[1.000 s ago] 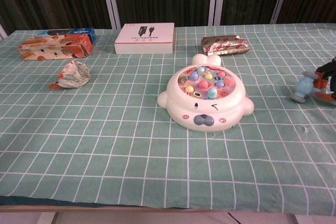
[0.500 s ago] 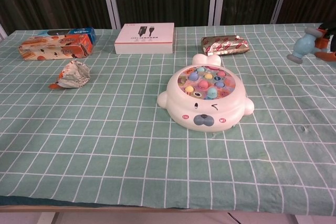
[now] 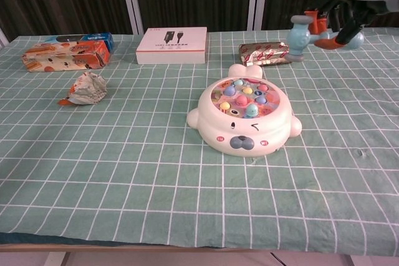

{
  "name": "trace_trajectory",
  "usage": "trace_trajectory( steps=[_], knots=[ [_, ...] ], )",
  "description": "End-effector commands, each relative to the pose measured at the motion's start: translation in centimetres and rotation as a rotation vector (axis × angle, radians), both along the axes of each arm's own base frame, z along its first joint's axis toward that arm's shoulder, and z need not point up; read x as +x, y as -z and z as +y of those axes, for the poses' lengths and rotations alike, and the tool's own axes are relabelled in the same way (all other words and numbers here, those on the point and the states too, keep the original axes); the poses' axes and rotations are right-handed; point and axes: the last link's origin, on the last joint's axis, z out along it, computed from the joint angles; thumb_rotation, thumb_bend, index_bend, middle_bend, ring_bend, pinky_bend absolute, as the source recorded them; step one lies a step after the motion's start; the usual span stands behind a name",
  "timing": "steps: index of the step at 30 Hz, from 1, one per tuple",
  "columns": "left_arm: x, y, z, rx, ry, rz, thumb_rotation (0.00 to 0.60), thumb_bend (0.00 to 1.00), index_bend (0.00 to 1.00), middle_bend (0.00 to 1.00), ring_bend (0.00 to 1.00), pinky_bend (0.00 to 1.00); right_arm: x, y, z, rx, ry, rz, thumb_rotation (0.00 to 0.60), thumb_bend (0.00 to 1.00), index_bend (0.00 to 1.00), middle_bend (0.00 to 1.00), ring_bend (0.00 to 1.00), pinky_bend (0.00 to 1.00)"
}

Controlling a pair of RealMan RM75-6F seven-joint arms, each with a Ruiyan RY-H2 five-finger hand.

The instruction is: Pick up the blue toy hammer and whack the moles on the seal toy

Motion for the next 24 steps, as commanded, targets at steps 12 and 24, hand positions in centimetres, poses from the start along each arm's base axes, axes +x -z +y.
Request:
trace_trajectory(
  steps=[12, 24],
  knots=[
    [-0.3, -0.6, -0.2, 0.006, -0.001, -0.016, 0.600, 0.42, 0.00, 0.00, 0.00, 0.02, 5.9, 7.4, 1.4, 0.080, -0.109, 0.266, 0.600, 0.56, 0.97, 0.64, 0.57, 0.65],
    [-0.3, -0.6, -0.3, 0.004, 0.001, -0.018, 0.600, 0.42, 0.00, 0.00, 0.00, 0.02, 5.5, 8.3, 1.7, 0.025, -0.168, 0.378, 0.600, 0.57, 0.97, 0.64, 0.58, 0.65]
  ],
)
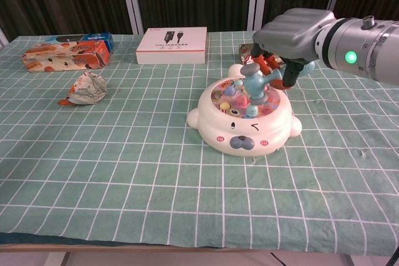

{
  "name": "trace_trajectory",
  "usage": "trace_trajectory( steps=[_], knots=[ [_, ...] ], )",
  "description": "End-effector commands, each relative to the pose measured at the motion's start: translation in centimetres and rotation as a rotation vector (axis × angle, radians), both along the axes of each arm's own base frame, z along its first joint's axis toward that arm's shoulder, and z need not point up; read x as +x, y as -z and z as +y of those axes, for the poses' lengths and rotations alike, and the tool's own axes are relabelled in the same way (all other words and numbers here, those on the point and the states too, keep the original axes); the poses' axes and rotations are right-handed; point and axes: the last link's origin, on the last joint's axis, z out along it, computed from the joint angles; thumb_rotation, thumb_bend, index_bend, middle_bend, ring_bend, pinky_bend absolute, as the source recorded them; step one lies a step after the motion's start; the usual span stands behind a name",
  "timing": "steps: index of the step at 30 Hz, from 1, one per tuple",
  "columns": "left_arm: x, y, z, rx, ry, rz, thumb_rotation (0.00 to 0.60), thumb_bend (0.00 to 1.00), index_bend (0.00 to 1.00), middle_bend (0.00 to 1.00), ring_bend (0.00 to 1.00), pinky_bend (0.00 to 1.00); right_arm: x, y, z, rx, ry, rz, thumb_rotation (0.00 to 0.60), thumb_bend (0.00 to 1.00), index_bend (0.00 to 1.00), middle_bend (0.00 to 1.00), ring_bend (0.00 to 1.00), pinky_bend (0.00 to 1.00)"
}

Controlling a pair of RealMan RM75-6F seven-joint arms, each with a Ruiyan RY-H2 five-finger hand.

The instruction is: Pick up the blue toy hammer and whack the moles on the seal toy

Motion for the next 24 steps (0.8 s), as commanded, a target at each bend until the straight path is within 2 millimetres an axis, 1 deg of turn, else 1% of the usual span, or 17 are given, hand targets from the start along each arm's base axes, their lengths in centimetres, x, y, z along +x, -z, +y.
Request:
trace_trajectory(
  steps=[1, 10, 19, 24],
  knots=[
    [0.0, 0.0, 0.0, -0.001, 0.000, 0.001, 0.600, 0.42, 0.00, 0.00, 0.00, 0.02, 0.1, 0.3, 0.0, -0.002, -0.010, 0.008, 0.600, 0.56, 0.97, 0.64, 0.58, 0.65],
    [0.0, 0.0, 0.0, 0.001, 0.000, -0.001, 0.600, 0.42, 0.00, 0.00, 0.00, 0.02, 0.5, 0.8, 0.1, -0.002, -0.026, -0.020, 0.600, 0.57, 0.97, 0.64, 0.58, 0.65],
    [0.0, -0.1, 0.0, 0.001, 0.003, -0.007, 0.600, 0.42, 0.00, 0.00, 0.00, 0.02, 0.0, 1.8, 0.3, -0.002, -0.057, 0.079, 0.600, 0.57, 0.97, 0.64, 0.58, 0.65],
    [0.0, -0.2, -0.1, 0.003, 0.003, -0.010, 0.600, 0.42, 0.00, 0.00, 0.00, 0.02, -0.1, 1.8, 0.3, -0.011, -0.057, 0.089, 0.600, 0.57, 0.97, 0.64, 0.58, 0.65]
  ],
)
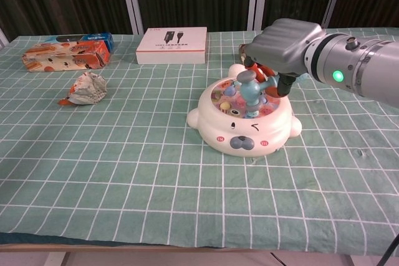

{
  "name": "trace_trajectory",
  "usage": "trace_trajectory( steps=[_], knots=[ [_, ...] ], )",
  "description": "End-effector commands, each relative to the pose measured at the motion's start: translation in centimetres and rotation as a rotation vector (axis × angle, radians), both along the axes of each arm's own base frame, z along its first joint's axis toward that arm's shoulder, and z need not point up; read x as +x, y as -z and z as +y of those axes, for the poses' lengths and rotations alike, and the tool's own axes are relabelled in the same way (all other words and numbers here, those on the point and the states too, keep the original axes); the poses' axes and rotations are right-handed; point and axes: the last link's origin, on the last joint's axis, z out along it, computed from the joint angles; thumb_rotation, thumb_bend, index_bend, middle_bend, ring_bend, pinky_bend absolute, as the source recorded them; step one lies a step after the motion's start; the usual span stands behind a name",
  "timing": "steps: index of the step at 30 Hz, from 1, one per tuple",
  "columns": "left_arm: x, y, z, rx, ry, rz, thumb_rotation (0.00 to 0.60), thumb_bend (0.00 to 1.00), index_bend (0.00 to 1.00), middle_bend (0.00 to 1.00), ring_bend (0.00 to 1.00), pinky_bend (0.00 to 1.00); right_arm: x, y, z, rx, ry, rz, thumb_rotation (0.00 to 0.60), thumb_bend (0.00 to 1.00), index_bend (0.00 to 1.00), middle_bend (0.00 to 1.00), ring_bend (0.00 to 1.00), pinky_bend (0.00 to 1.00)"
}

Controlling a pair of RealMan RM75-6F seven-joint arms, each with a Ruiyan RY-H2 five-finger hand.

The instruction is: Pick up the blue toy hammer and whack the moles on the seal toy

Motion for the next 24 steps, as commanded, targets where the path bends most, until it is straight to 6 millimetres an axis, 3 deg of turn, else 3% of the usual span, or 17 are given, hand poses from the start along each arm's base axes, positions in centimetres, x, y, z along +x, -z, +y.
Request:
trace_trajectory(
  steps=[1, 14, 24],
  knots=[
    [0.0, 0.0, 0.0, 0.001, 0.000, -0.002, 0.600, 0.42, 0.00, 0.00, 0.00, 0.02, -0.1, 0.0, 0.0, -0.002, 0.004, 0.006, 0.600, 0.57, 0.97, 0.64, 0.58, 0.65],
    [0.0, -0.1, 0.0, 0.004, 0.001, -0.005, 0.600, 0.42, 0.00, 0.00, 0.00, 0.02, 1.0, -1.1, -1.1, -0.077, -0.014, -0.113, 0.600, 0.57, 0.97, 0.64, 0.58, 0.65],
    [-0.1, -0.2, 0.1, 0.005, -0.004, -0.005, 0.600, 0.42, 0.00, 0.00, 0.00, 0.02, 0.8, 0.7, -1.4, -0.083, -0.040, -0.070, 0.600, 0.57, 0.97, 0.64, 0.58, 0.65]
  ],
)
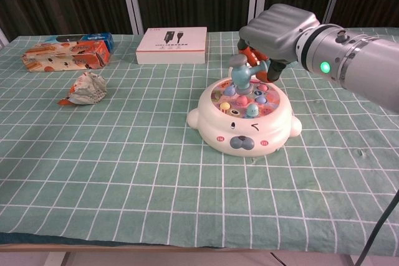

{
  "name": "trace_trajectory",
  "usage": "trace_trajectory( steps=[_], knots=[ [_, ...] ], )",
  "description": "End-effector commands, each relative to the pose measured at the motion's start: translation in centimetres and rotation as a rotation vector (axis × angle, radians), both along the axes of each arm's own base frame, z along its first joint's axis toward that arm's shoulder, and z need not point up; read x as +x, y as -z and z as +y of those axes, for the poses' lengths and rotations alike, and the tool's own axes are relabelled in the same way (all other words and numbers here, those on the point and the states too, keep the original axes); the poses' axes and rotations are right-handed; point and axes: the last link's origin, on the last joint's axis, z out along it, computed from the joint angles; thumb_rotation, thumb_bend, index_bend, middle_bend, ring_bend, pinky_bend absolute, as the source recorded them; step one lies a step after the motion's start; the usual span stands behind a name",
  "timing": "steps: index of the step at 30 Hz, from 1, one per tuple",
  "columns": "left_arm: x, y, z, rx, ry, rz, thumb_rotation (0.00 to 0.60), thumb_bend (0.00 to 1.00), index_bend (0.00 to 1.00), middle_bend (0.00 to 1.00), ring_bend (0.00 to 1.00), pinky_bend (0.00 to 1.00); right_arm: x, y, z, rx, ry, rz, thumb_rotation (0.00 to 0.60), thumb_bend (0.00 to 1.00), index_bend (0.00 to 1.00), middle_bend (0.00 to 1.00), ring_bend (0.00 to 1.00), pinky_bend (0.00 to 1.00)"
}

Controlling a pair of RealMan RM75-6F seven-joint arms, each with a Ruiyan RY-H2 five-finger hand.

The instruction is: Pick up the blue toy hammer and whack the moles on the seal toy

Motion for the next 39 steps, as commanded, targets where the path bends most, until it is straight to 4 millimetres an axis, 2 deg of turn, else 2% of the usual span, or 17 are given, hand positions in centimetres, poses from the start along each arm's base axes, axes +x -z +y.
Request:
trace_trajectory(
  steps=[1, 19, 30, 39],
  knots=[
    [0.0, 0.0, 0.0, 0.001, -0.001, -0.001, 0.600, 0.42, 0.00, 0.00, 0.00, 0.02, 0.0, 0.5, 0.0, 0.005, -0.001, 0.013, 0.600, 0.57, 0.97, 0.64, 0.58, 0.65],
    [0.0, -0.2, -0.1, 0.004, 0.001, -0.007, 0.600, 0.42, 0.00, 0.00, 0.00, 0.02, -0.6, 0.8, -0.1, 0.010, 0.037, 0.076, 0.600, 0.56, 0.97, 0.64, 0.58, 0.65],
    [-0.1, -0.3, -0.1, 0.005, -0.001, -0.013, 0.600, 0.42, 0.00, 0.00, 0.00, 0.02, 0.4, -0.6, -1.3, -0.055, 0.020, -0.056, 0.600, 0.56, 0.97, 0.64, 0.58, 0.65],
    [-0.4, -0.6, 0.1, 0.010, -0.014, -0.017, 0.600, 0.42, 0.00, 0.00, 0.00, 0.02, 0.8, 0.5, -2.5, -0.088, 0.015, -0.074, 0.600, 0.56, 0.97, 0.64, 0.58, 0.65]
  ],
)
